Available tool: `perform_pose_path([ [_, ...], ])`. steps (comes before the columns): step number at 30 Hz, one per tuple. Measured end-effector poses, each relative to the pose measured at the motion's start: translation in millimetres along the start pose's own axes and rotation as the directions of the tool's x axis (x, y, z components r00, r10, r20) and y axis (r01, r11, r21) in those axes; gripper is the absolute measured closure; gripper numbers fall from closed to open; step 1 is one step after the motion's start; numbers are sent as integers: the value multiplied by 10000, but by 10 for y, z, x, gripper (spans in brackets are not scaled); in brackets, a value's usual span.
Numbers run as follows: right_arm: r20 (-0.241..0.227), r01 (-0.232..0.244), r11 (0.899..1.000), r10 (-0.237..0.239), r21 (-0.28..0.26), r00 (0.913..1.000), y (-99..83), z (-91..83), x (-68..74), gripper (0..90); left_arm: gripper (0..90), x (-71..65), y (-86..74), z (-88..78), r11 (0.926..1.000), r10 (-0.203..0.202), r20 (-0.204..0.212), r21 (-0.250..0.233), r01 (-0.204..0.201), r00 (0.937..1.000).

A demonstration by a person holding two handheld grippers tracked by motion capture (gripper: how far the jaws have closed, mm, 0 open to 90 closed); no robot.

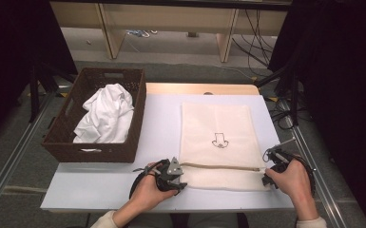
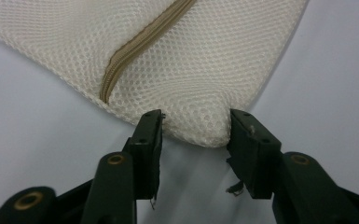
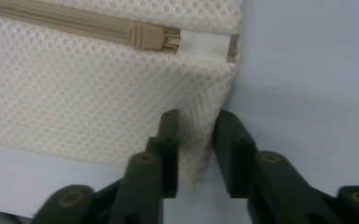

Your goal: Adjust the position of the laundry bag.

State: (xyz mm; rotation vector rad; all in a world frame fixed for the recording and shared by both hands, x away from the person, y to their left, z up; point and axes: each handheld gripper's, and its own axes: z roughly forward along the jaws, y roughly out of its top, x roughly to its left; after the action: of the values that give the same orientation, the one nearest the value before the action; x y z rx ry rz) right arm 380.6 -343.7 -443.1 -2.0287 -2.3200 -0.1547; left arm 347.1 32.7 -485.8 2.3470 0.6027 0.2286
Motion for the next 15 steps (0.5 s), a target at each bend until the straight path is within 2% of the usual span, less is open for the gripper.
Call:
perform_pose_path([
  [1, 4, -112, 9996, 112, -241, 9999, -7, 26, 11, 771, 593, -1, 0, -1, 10000, -5, 37, 6, 5, 10000],
  [2, 69, -200, 9995, 202, -258, 9998, -15, 24, 32, 787, 620, -3, -1, 2, 10000, -27, 59, -39, 27, 10000],
  [3, 91, -46, 9998, 48, -196, 9999, -10, 27, 25, 800, 647, -2, 0, 0, 10000, 1, 112, 6, -1, 9999],
  [6, 67, -323, 9995, 323, 71, 9995, 8, 10, 52, 841, 730, -13, 5, 0, 9999, -126, 131, 35, 125, 9998],
  [7, 116, -195, 9998, 195, -31, 9997, 9, 19, 49, 862, 762, -5, 10, 0, 9999, -104, 147, 91, 103, 9998],
  [8, 166, 258, 9992, -253, -312, 9995, 9, 34, 19, 867, 784, 8, 14, -8, 9998, 10, 238, 218, -15, 9997],
  [10, 143, 360, 9988, -355, -322, 9993, 8, 32, 13, 870, 830, 22, 20, -21, 9991, 154, 215, 401, -162, 9997],
  [11, 118, -545, 9985, 546, -39, 9984, 4, 16, 79, 875, 839, 6, 16, -7, 9996, -260, 150, 115, 258, 9996],
  [14, 41, -350, 9993, 351, -135, 9994, -5, 10, 64, 876, 847, 13, 15, -25, 9993, -348, 152, 136, 346, 9993],
  [15, 65, -280, 9995, 281, -129, 9996, -7, -1, 65, 876, 847, 44, 14, -58, 9992, -48, 241, 385, 38, 9997],
])
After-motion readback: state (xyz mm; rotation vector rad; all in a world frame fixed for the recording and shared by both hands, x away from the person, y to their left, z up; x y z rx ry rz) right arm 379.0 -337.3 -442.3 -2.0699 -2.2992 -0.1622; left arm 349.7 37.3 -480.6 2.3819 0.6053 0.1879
